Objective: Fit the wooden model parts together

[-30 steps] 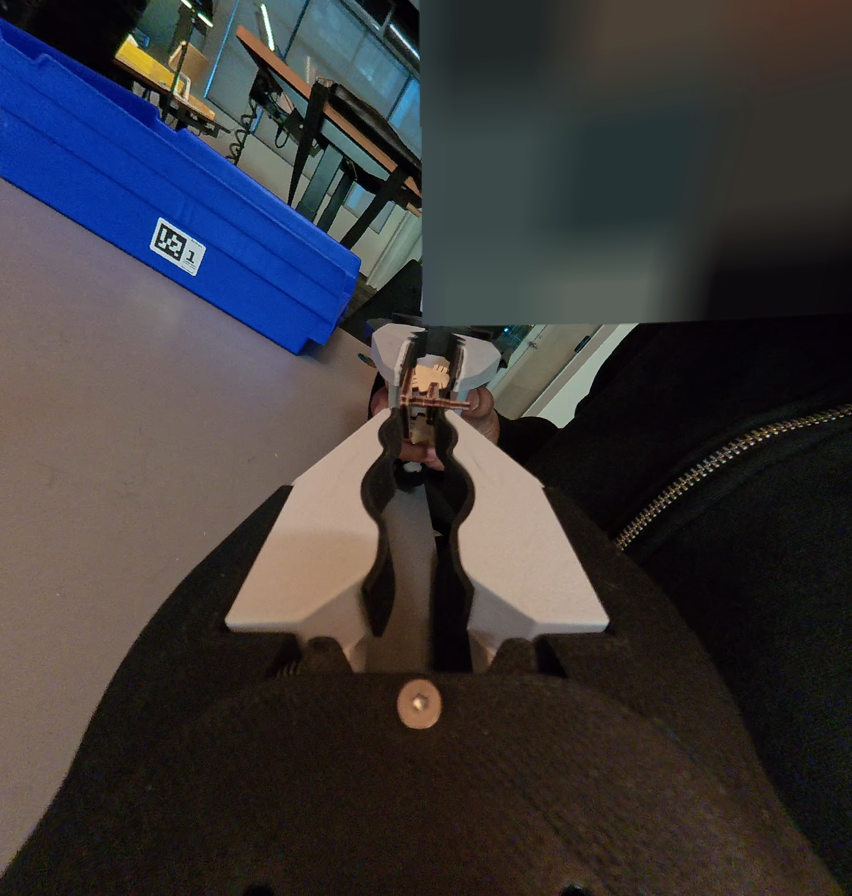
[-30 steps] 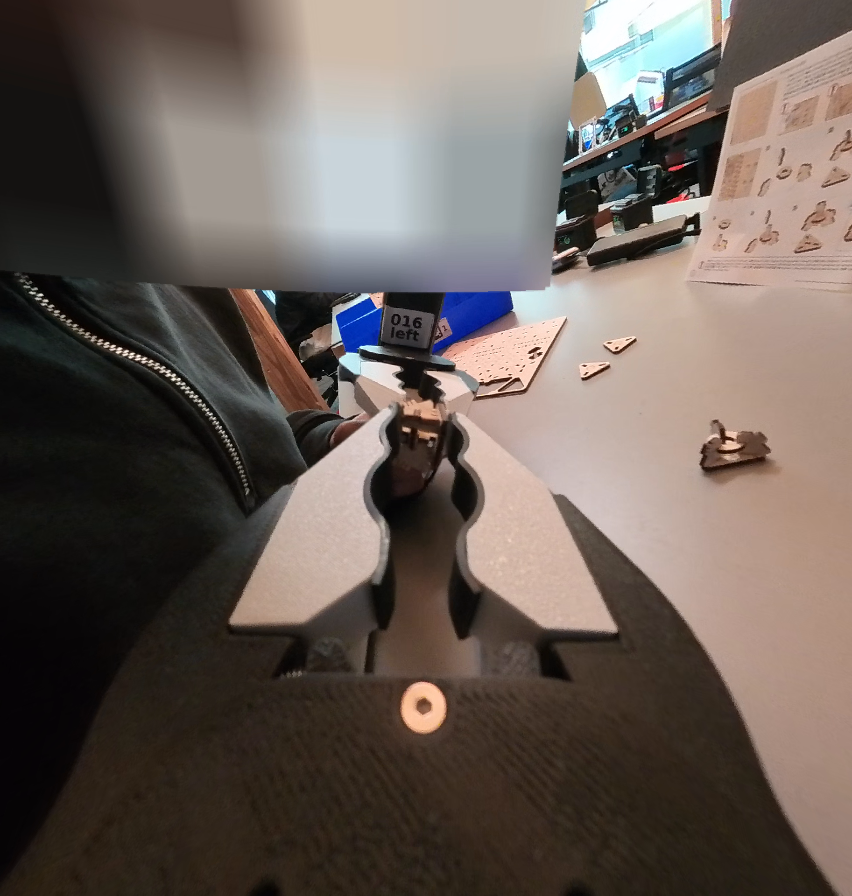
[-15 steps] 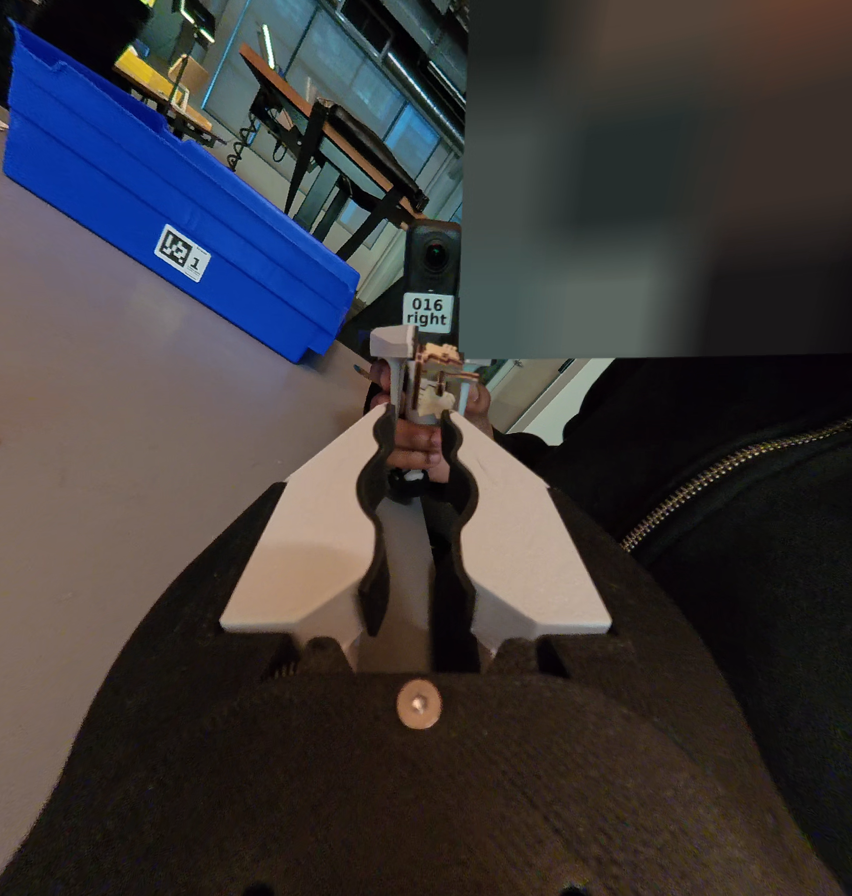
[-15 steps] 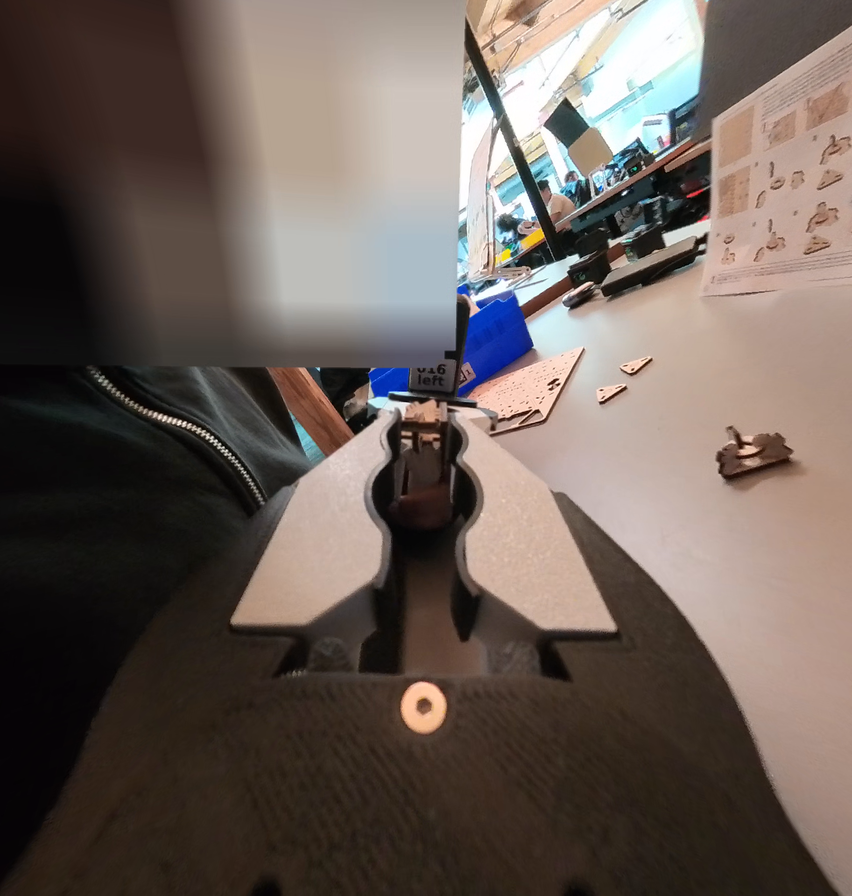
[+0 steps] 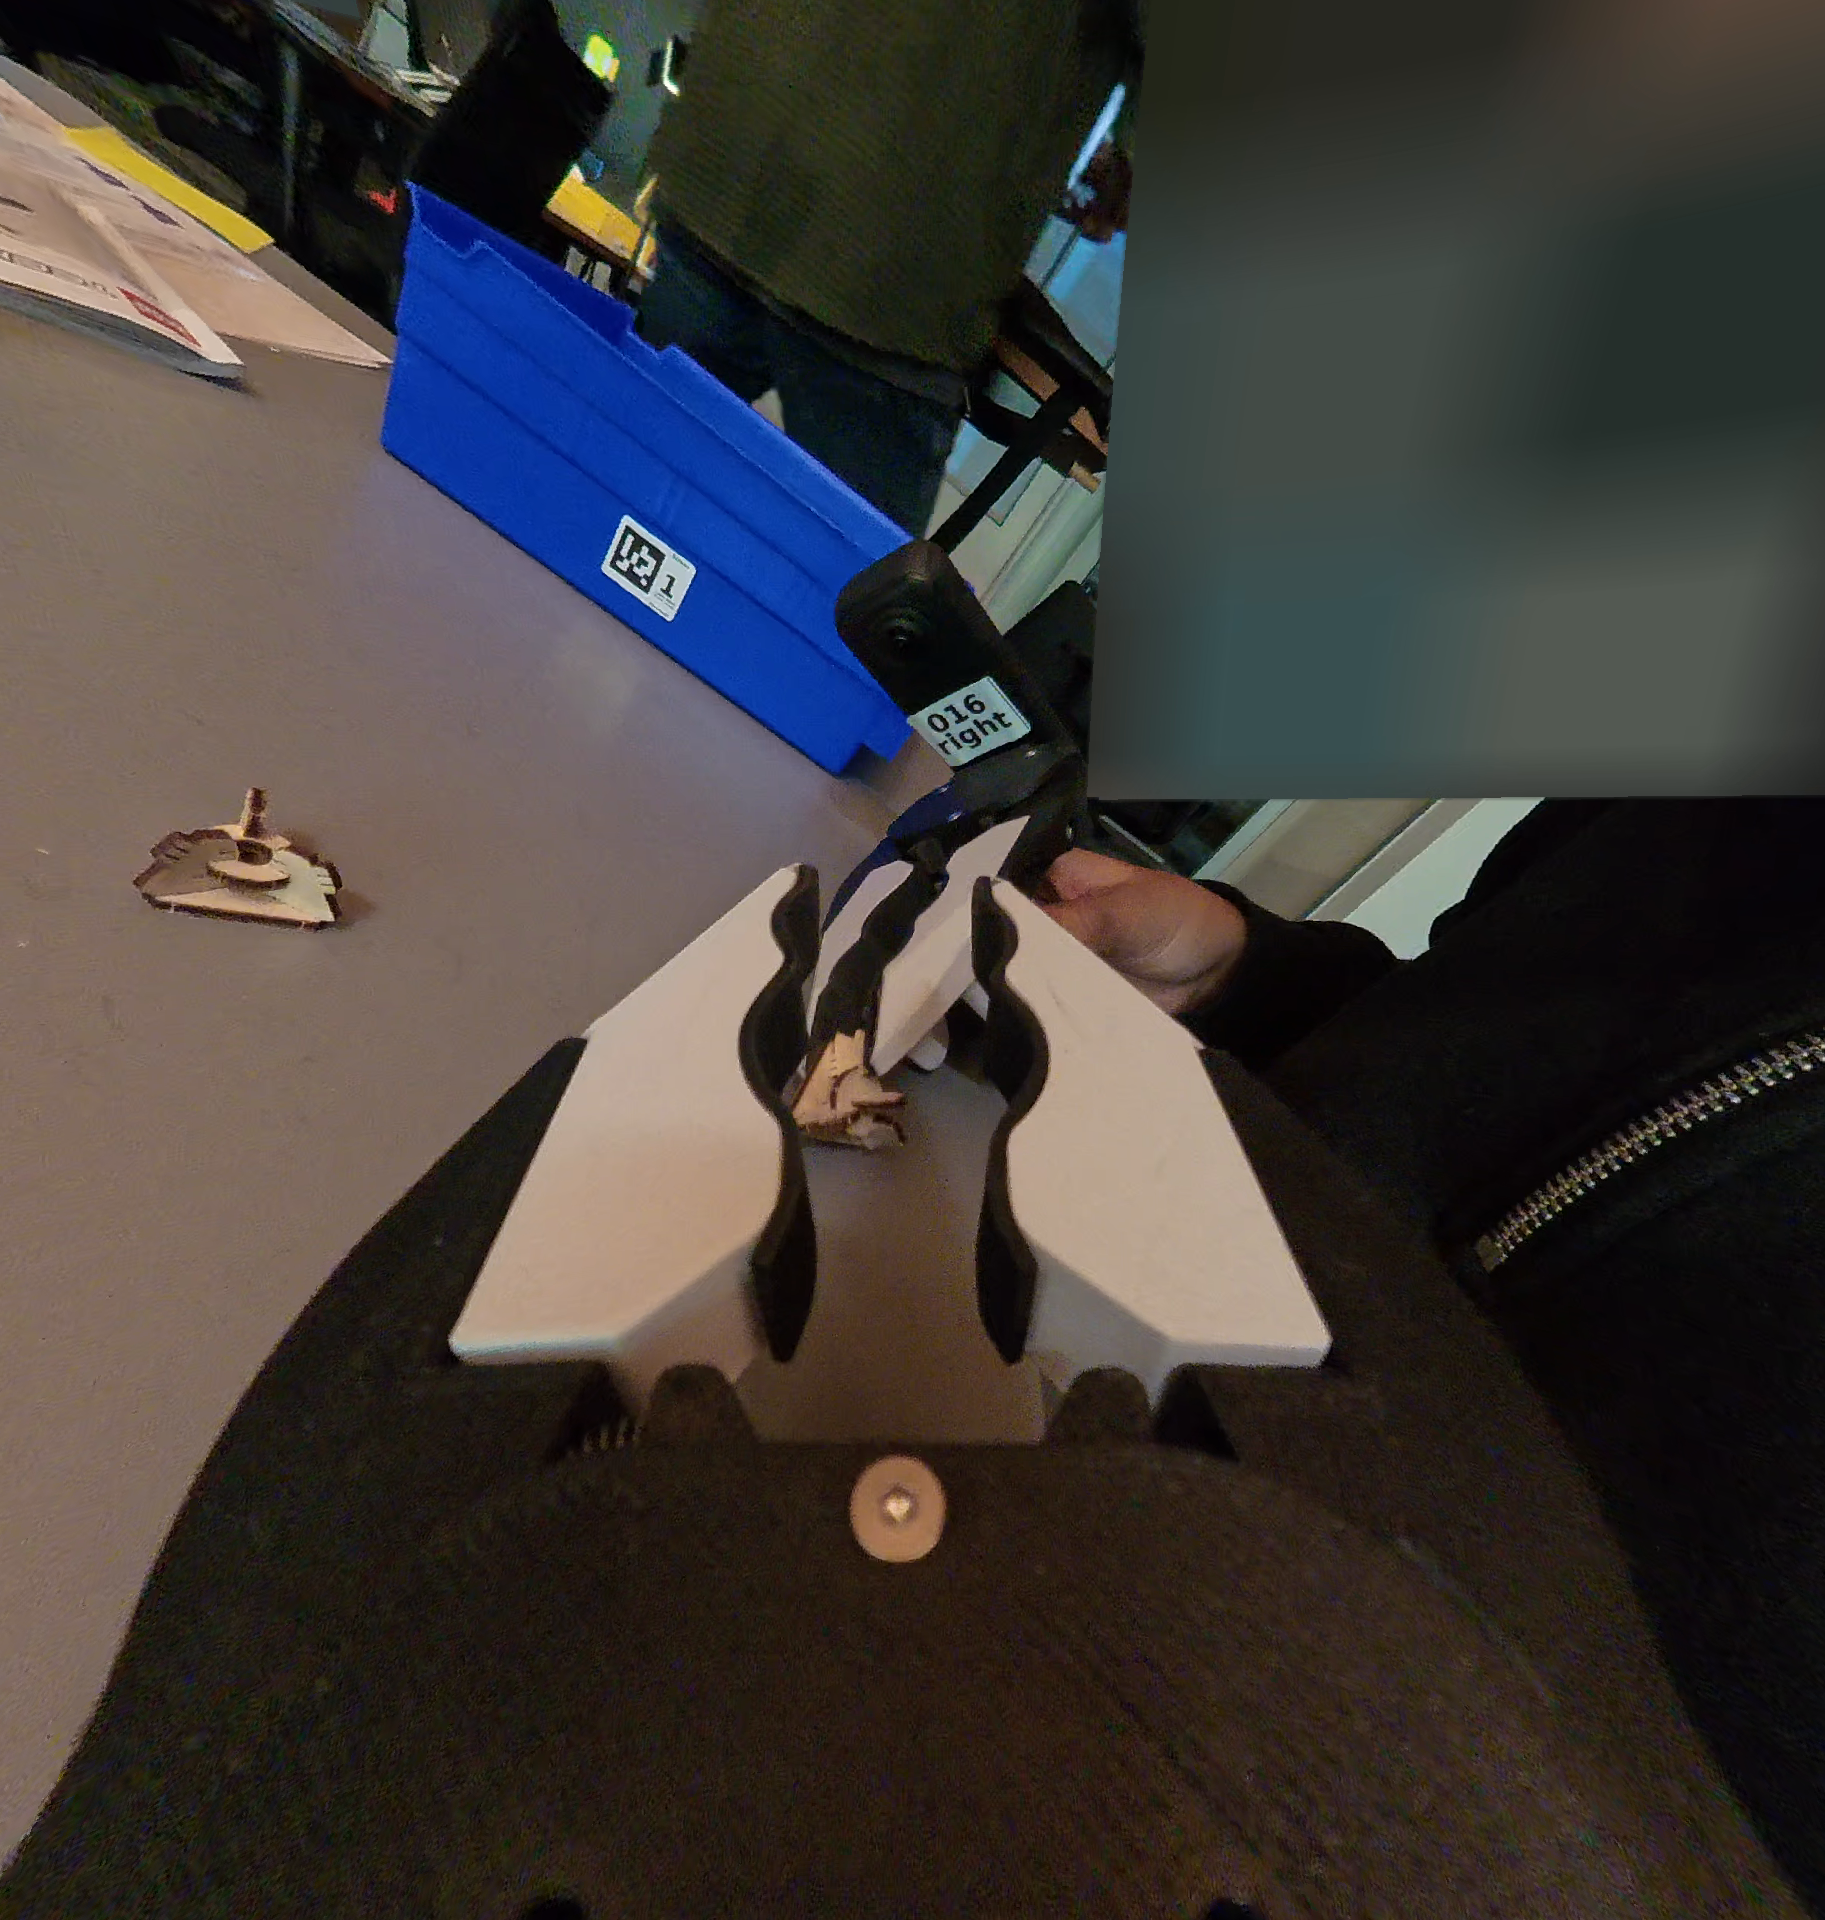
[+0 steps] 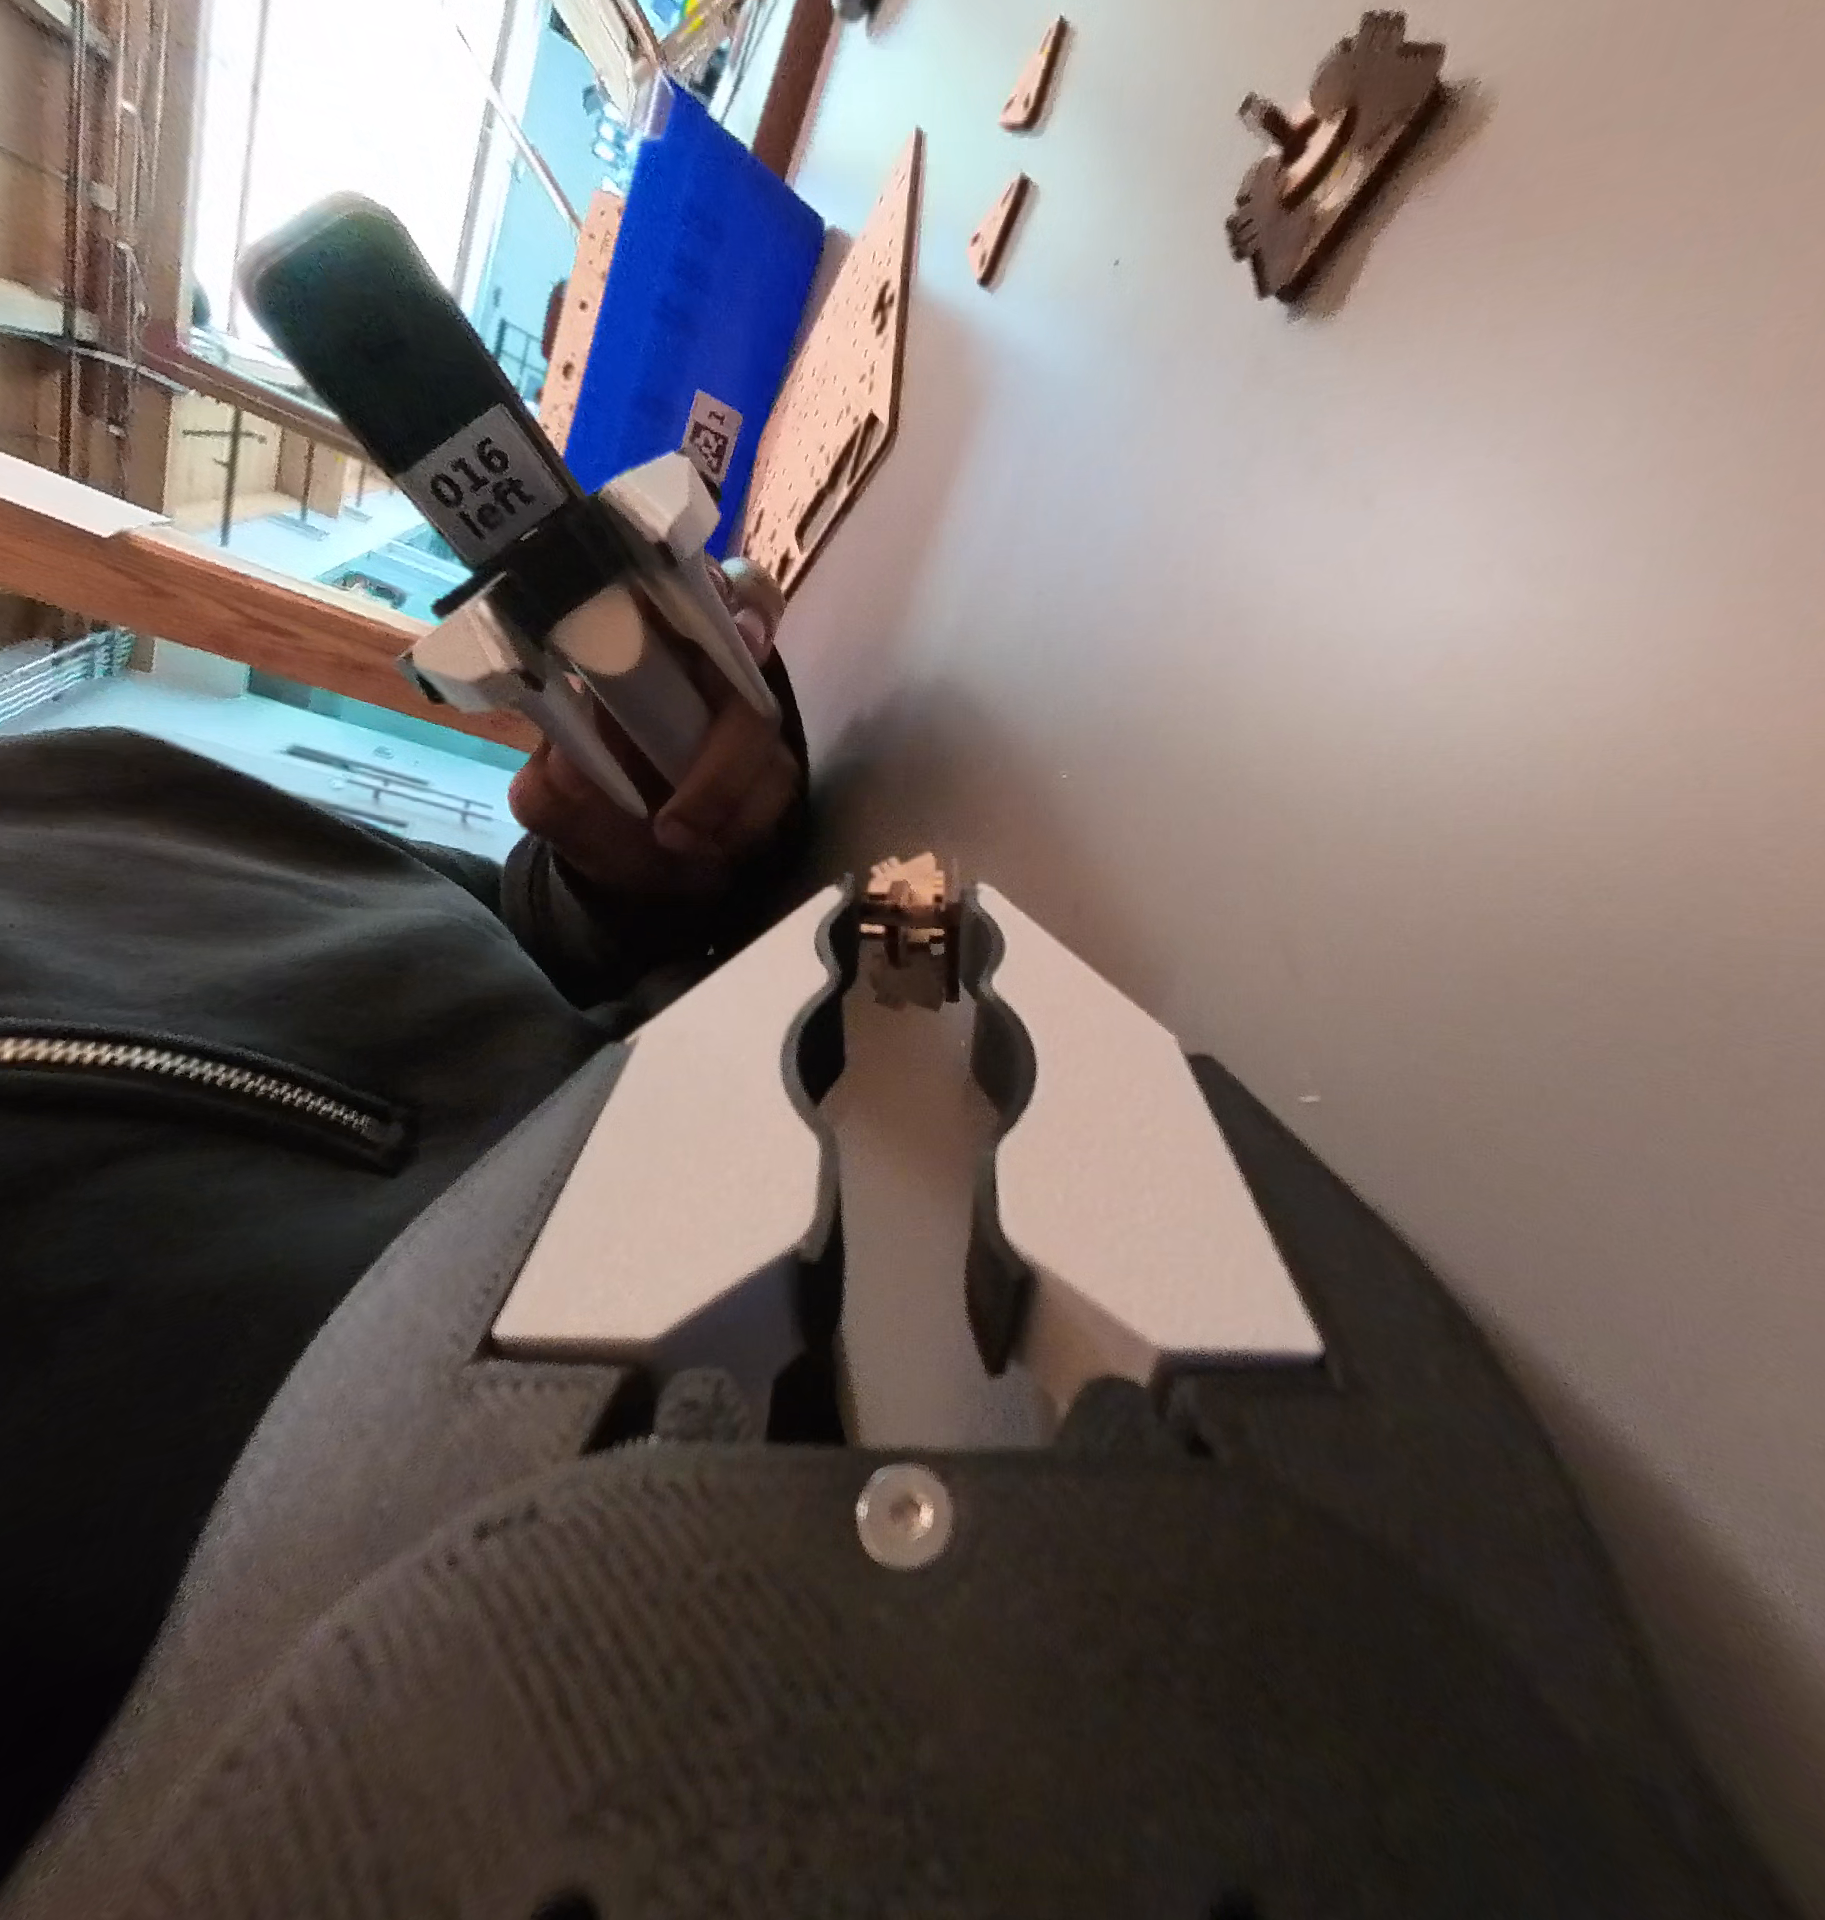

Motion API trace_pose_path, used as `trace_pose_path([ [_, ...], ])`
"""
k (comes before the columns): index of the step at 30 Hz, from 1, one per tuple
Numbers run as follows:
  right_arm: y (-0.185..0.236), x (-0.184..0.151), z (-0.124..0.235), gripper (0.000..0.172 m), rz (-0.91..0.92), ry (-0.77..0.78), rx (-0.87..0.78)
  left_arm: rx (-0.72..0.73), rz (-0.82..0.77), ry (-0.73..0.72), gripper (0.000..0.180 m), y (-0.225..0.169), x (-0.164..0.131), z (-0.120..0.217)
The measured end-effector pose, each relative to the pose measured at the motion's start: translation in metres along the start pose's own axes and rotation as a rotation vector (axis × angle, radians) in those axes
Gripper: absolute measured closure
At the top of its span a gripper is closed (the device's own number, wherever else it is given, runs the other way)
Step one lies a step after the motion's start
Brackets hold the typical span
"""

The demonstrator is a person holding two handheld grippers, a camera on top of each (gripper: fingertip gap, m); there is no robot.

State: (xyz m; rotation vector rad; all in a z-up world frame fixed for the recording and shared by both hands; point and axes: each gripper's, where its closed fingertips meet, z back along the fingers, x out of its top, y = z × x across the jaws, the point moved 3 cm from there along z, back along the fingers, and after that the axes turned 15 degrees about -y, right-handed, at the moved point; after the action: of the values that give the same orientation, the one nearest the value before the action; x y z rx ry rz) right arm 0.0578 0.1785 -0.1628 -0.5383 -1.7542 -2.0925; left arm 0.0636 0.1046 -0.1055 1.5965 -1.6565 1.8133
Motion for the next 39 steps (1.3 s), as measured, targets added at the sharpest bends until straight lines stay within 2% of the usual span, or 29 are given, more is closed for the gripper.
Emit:
trace_pose_path([
  [14,-0.018,0.009,0.007,0.153,0.124,0.046,-0.164,-0.03,0.017,0.025,0.162,-0.003,-0.003,0.0],
  [18,-0.013,0.019,0.01,0.146,0.12,-0.006,-0.126,-0.032,0.025,0.021,0.163,-0.003,-0.003,0.0],
  [21,-0.002,0.036,0.016,0.142,0.147,-0.114,-0.063,-0.03,0.032,0.012,0.163,-0.003,-0.002,0.0],
  [25,0.009,0.052,0.027,0.146,0.334,-0.241,-0.043,-0.033,0.032,0.009,0.163,-0.002,-0.002,0.0],
  [28,0.011,0.048,0.03,0.156,0.539,-0.253,-0.101,-0.031,0.011,0.007,0.161,-0.002,-0.001,-0.001],
  [31,0.012,0.044,0.03,0.159,0.679,-0.262,-0.173,-0.024,-0.03,0.018,0.16,-0.002,-0.001,-0.003],
  [33,0.014,0.042,0.031,0.172,0.763,-0.28,-0.222,-0.026,-0.054,0.025,0.16,-0.002,-0.001,-0.006],
  [36,0.019,0.033,0.028,0.172,0.914,-0.263,-0.26,-0.022,-0.107,0.058,0.159,-0.003,-0.004,-0.009],
  [39,0.024,0.032,0.028,0.172,1.097,-0.318,-0.37,-0.016,-0.183,0.077,0.159,-0.006,-0.006,-0.01],
])
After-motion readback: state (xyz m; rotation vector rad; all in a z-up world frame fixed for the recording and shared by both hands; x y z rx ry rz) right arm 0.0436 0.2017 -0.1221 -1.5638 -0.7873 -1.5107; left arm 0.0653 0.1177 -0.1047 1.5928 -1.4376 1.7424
